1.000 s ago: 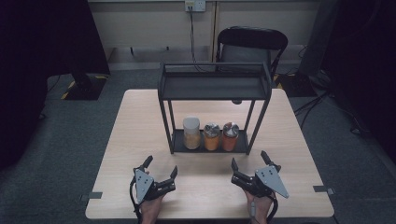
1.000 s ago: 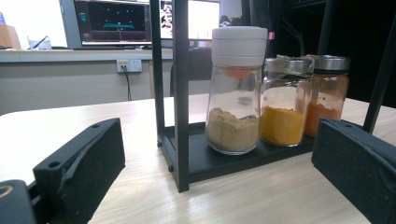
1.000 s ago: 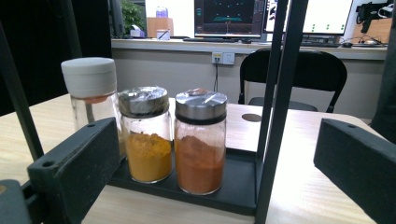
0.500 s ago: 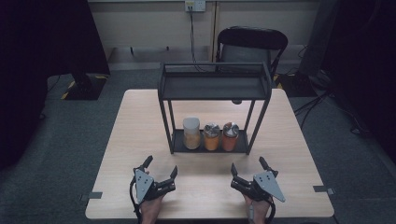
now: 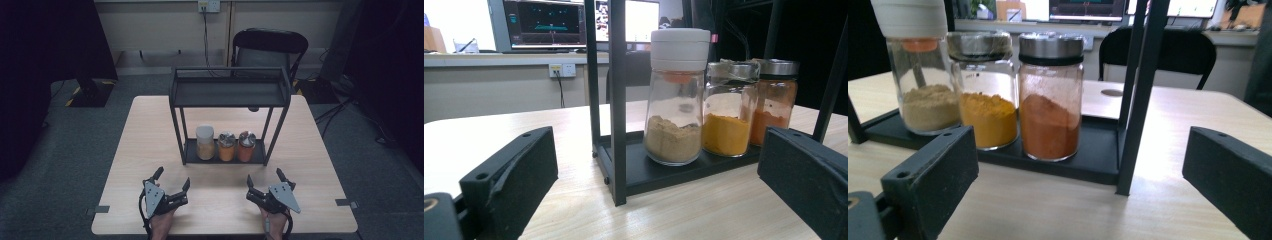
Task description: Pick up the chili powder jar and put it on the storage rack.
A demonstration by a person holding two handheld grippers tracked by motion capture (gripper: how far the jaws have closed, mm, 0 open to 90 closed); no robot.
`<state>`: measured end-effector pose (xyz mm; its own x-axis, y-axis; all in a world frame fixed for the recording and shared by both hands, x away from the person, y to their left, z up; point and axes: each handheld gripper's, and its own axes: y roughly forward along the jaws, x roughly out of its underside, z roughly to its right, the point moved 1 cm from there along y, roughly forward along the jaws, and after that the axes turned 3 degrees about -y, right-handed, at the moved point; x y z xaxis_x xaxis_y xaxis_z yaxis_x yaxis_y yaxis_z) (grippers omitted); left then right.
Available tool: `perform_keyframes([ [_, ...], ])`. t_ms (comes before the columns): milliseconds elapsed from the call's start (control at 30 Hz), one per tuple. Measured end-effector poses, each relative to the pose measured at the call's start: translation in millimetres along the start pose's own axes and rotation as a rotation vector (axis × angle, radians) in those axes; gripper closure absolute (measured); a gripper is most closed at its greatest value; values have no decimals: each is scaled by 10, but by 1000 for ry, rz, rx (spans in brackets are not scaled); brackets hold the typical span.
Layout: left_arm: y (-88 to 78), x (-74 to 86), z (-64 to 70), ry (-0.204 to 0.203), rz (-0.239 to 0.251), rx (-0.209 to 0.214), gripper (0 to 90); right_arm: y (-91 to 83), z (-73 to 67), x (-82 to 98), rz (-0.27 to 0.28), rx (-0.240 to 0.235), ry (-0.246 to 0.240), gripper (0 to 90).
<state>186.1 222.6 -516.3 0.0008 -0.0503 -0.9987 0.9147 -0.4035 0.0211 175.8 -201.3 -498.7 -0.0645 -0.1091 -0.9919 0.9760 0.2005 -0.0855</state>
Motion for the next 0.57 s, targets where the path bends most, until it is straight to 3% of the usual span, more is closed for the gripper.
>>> perform_keyframes([
  [567, 0, 0, -2, 0, 0, 2, 21, -8, 69, 17, 6, -14, 50, 13],
])
